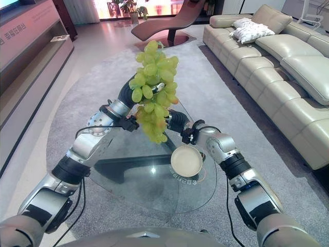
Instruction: Pick up fruits into the plate
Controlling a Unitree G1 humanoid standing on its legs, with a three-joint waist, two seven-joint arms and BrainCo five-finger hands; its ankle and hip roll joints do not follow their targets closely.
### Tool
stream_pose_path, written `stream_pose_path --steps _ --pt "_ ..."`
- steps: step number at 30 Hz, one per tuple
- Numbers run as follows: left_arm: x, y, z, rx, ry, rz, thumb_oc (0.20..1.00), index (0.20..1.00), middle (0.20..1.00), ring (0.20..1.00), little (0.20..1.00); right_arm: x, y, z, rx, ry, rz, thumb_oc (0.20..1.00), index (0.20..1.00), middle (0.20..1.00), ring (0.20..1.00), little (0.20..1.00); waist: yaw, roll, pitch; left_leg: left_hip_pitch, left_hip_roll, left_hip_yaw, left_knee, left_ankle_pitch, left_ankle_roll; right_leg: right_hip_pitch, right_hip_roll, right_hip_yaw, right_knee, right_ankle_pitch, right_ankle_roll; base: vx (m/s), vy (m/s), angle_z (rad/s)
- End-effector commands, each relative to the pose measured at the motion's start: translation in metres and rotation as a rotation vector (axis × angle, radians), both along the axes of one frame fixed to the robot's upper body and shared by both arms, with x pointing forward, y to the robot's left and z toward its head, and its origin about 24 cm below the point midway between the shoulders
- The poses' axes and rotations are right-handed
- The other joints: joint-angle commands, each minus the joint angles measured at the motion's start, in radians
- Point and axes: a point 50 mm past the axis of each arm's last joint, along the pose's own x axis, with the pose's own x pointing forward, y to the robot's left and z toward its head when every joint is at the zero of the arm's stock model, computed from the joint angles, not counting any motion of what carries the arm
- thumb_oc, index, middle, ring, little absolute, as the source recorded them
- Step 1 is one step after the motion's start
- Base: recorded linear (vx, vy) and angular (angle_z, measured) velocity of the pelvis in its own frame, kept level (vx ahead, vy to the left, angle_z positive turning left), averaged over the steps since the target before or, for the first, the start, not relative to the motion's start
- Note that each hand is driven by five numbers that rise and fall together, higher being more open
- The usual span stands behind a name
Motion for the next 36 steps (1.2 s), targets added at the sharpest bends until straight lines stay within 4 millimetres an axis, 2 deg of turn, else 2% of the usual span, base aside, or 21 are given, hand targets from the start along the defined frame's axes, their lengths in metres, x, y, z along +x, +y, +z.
stream_pose_path --steps 1,8,15,20,28,36 --pt "0.001 0.007 0.038 -0.087 -0.127 -0.002 0.2 0.2 0.2 0.2 0.2 -0.002 0.015 0.038 0.158 -0.119 0.1 1.0 1.0 1.0 1.0 1.0 0.004 -0.04 -0.028 -0.015 -0.013 0.013 0.03 -0.085 0.022 0.015 -0.072 -0.075 0.058 -0.057 0.028 0.01 -0.007 -0.05" --pt "-0.003 0.021 0.036 -0.158 -0.116 -0.022 0.2 0.2 0.2 0.2 0.2 -0.009 0.006 0.037 0.202 -0.11 0.085 1.0 1.0 1.0 1.0 1.0 0.0 -0.039 -0.029 -0.01 -0.007 0.02 0.025 -0.081 0.019 0.019 -0.068 -0.079 0.054 -0.059 0.026 0.0 0.0 -0.03" --pt "-0.005 0.024 0.031 -0.193 -0.101 -0.02 0.2 0.2 0.2 0.2 0.2 -0.02 0.01 0.032 0.256 -0.089 0.163 1.0 1.0 1.0 1.0 1.0 -0.001 -0.04 -0.028 -0.013 -0.006 0.021 0.024 -0.077 0.018 0.019 -0.068 -0.078 0.051 -0.056 0.026 0.0 0.001 -0.01" --pt "-0.003 0.021 0.025 -0.159 -0.077 -0.017 0.2 0.2 0.2 0.2 0.2 -0.029 0.019 0.033 0.274 -0.084 0.247 1.0 1.0 1.0 1.0 1.0 -0.002 -0.04 -0.027 -0.015 -0.009 0.02 0.024 -0.076 0.019 0.017 -0.067 -0.077 0.052 -0.056 0.026 0.0 0.0 0.0" --pt "-0.001 0.006 0.014 -0.124 -0.034 -0.05 0.2 0.2 0.2 0.2 0.2 -0.049 0.047 0.035 0.305 -0.054 0.415 1.0 1.0 1.0 1.0 1.0 -0.008 -0.04 -0.025 -0.013 -0.009 0.027 0.024 -0.075 0.022 0.016 -0.068 -0.071 0.05 -0.052 0.028 0.0 0.0 0.0" --pt "0.0 -0.007 0.006 -0.104 0.006 -0.076 0.2 0.2 0.2 0.2 0.2 -0.062 0.067 0.04 0.322 -0.065 0.496 1.0 1.0 1.0 1.0 1.0 -0.011 -0.038 -0.021 -0.012 -0.011 0.029 0.026 -0.074 0.025 0.015 -0.068 -0.062 0.048 -0.049 0.028 0.0 0.0 0.0"
